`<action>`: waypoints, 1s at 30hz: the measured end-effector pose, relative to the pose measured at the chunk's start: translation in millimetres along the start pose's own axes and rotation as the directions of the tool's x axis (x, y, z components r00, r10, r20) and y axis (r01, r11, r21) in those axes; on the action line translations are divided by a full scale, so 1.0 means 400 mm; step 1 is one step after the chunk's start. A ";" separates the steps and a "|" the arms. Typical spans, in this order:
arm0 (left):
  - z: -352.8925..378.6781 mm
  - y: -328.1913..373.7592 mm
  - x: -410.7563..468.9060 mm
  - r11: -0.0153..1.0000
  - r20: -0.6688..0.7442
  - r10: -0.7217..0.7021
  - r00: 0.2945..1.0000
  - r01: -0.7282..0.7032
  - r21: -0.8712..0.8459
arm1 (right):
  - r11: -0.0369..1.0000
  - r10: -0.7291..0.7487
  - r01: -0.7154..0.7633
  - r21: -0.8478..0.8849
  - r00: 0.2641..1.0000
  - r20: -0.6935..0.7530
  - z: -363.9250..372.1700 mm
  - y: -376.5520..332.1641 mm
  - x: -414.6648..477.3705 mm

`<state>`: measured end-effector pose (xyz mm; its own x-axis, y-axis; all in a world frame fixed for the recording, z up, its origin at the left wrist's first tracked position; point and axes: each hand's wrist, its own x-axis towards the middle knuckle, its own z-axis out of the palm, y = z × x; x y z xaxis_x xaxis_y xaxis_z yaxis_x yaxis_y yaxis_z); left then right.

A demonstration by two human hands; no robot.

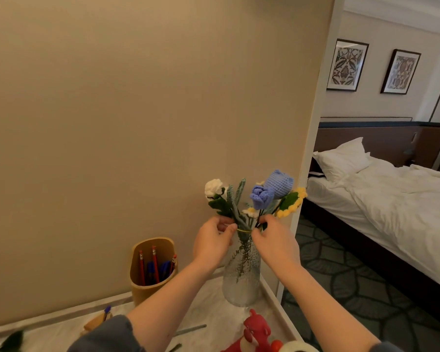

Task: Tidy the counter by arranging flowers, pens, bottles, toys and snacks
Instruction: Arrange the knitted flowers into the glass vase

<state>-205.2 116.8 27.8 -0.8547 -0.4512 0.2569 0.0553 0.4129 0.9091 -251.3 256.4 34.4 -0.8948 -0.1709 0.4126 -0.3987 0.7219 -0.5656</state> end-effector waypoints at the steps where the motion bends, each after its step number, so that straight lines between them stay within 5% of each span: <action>1: -0.006 0.004 -0.008 1.000 -0.004 -0.001 1.000 0.001 -0.007 | 0.999 0.013 -0.013 0.044 1.000 0.001 -0.002 -0.004 -0.012; 9: -0.098 0.007 -0.126 0.986 -0.012 -0.048 0.999 0.045 -0.158 | 0.922 -0.076 0.034 0.386 0.993 0.094 0.007 -0.071 -0.131; 17: -0.286 -0.068 -0.252 0.960 -0.187 -0.172 0.967 0.122 -0.253 | 0.891 -0.220 0.113 0.439 0.955 0.201 0.097 -0.229 -0.237; 30: -0.721 -0.288 -0.553 0.935 -0.404 -0.355 0.843 0.308 -0.178 | 0.867 -0.427 0.148 0.475 0.713 0.556 0.330 -0.560 -0.533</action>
<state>126.5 -59.0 -39.4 -0.5315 -0.8466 0.0265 -0.1196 0.1060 0.9872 2.1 42.6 -21.0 -0.5801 -0.8027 0.1384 -0.5738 0.2821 -0.7689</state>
